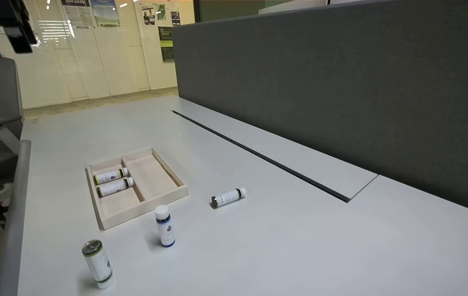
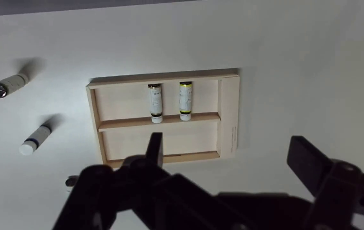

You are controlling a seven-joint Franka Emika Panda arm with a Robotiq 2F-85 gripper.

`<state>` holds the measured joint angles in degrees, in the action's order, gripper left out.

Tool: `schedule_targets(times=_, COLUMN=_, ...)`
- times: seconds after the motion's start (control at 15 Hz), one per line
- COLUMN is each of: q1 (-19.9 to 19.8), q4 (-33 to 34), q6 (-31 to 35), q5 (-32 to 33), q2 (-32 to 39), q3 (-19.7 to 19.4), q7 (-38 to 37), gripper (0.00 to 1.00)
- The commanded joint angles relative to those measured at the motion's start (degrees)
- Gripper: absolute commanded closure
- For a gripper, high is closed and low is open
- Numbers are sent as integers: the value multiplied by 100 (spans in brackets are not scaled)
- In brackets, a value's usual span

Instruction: Take the right bottle from the box and put it on the table

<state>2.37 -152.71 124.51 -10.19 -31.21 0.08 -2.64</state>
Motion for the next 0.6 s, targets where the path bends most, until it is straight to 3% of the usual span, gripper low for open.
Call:
schedule_targets(times=0.0, q1=38, q4=745, q6=-261, q5=-281, q2=1191, q3=-499, q7=798, gripper=0)
schedule_targets(times=0.27, q1=-113, q4=1429, q6=-686, q5=-466, q2=2282, q3=-650, q7=1123, gripper=0)
schedule_targets(times=0.33, q1=-243, q4=1516, q6=-596, q5=-120, q2=2449, q3=-506, q7=580, gripper=0)
schedule_targets(times=0.4, q1=-202, q4=1074, q6=-404, q5=-326, q2=1986, q3=-536, q7=1005, gripper=0)
schedule_targets(times=0.53, q1=-275, q4=1294, q6=-403, q5=-244, q2=2363, q3=-497, q7=895, gripper=0)
